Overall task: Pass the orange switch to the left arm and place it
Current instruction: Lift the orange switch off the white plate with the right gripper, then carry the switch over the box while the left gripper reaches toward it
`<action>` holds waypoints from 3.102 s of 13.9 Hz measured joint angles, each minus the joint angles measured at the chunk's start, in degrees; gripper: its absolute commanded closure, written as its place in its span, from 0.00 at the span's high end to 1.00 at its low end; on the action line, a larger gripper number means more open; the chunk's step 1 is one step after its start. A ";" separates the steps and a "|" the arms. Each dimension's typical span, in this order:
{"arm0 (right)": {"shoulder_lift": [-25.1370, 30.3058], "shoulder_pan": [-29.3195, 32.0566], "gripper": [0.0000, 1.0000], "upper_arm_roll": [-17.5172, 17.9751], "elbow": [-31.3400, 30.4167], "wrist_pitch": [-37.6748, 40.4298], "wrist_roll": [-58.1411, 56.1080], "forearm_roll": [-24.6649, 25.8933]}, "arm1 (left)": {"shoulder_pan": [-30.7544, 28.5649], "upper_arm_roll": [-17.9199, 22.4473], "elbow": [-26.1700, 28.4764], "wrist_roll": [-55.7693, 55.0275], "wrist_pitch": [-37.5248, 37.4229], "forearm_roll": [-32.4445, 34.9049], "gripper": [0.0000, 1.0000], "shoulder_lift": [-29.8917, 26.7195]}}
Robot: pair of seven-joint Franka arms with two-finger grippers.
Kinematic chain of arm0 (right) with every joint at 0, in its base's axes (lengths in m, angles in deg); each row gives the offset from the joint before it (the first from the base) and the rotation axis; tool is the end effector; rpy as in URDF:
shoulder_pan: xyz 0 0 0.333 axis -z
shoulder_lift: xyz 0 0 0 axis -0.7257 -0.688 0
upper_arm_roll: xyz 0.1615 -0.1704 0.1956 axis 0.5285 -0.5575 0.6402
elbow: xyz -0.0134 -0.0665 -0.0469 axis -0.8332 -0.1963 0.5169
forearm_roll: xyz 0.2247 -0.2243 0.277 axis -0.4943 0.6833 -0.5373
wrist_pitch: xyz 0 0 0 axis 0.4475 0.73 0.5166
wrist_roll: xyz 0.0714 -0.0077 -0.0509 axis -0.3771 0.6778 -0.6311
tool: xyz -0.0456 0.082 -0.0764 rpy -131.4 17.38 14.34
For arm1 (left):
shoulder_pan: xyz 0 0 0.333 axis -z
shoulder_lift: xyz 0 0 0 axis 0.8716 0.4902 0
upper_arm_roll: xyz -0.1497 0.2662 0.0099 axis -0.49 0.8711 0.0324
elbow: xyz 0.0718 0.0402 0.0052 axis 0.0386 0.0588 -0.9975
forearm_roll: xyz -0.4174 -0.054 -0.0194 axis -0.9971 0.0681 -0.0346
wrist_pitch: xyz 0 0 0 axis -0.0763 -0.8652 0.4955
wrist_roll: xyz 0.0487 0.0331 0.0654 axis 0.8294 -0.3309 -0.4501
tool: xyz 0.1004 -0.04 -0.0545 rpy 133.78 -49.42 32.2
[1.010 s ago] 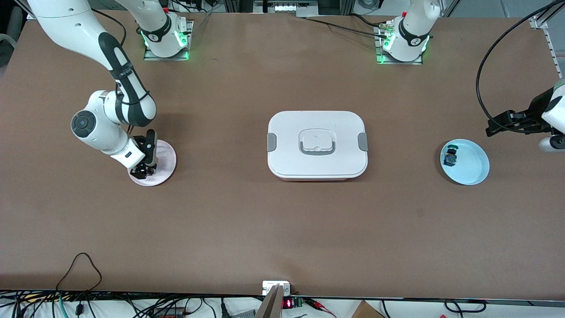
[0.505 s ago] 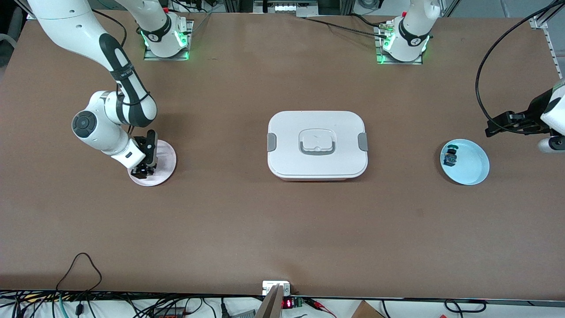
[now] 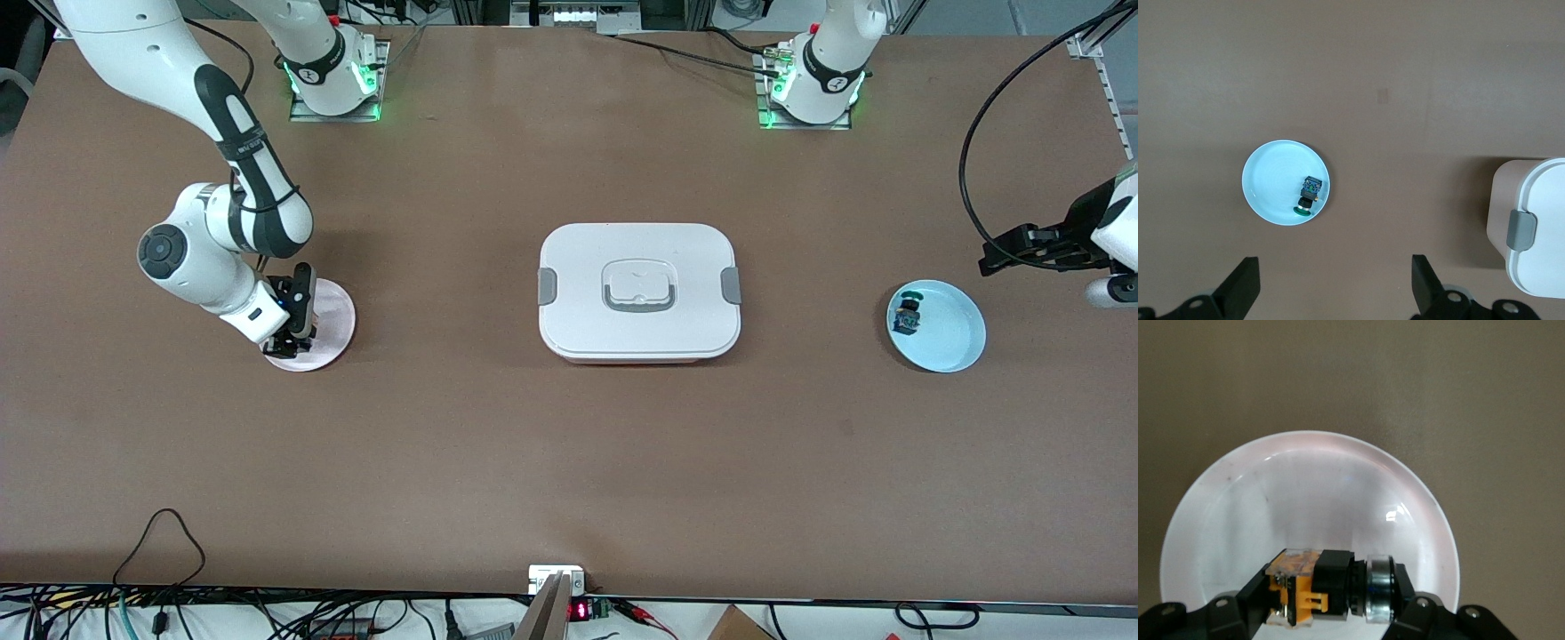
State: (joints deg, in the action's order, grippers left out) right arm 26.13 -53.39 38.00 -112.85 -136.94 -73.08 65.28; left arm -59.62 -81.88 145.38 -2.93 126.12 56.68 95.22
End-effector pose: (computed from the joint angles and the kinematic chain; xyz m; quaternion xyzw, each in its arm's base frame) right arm 0.5830 0.0240 0.1580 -0.6875 -0.7254 -0.0219 0.0280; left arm 0.6192 0.0355 0.5426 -0.9989 -0.0389 0.0259 0.0036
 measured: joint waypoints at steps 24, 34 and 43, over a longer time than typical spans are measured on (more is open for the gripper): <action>19.42 -0.78 0.00 -0.63 32.70 64.03 16.20 9.74 | 0.56 -0.77 0.14 0.06 -0.86 -2.90 1.00 3.02; 16.78 -0.84 0.01 0.16 33.03 65.40 16.30 0.46 | -0.37 -1.41 0.20 -0.82 -9.26 -14.98 1.00 3.62; 7.68 0.35 0.01 -0.25 30.73 65.25 5.35 -39.82 | -1.42 -1.61 0.16 4.14 -10.73 -30.69 1.00 3.87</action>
State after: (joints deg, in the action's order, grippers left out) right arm 33.81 -53.04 37.74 -82.12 -71.69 -67.73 25.46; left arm -61.04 -83.49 145.55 1.20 115.39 25.99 99.08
